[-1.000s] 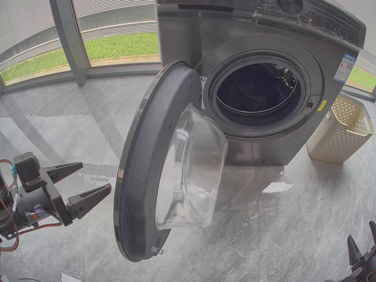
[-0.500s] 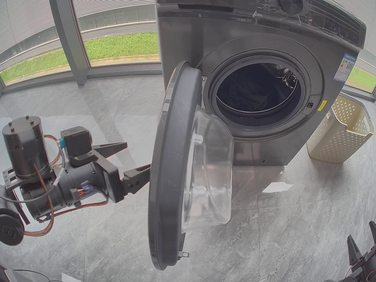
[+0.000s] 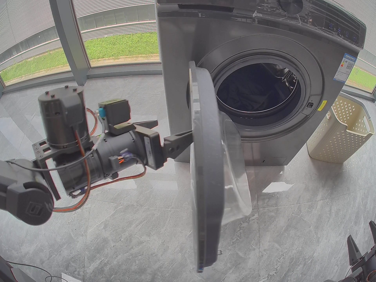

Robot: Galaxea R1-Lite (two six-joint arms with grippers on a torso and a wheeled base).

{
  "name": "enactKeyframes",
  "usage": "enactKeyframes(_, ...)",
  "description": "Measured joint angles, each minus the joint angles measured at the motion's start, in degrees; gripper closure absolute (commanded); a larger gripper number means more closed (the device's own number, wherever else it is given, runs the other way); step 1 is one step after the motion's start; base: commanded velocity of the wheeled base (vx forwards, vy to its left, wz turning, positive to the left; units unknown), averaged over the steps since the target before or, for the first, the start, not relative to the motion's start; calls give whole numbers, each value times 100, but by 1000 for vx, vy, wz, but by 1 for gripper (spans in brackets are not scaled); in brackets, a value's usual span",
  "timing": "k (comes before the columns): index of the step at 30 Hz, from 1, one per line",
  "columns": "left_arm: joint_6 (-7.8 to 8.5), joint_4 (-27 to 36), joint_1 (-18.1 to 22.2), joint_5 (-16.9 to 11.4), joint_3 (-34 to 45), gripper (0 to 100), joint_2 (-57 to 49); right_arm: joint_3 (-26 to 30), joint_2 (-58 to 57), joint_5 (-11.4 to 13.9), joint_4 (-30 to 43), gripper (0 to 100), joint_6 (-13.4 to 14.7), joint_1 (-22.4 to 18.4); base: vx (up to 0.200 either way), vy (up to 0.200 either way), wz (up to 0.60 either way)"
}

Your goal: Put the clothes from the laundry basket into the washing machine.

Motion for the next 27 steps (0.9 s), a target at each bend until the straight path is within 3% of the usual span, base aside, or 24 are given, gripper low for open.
enactKeyframes(6,-93,39,-190,41,-527,0,479,0,0,0,0,0,0,0,0,0,0)
enactKeyframes(27,-110,215,-534,60,-1927,0,1508,0,0,0,0,0,0,0,0,0,0)
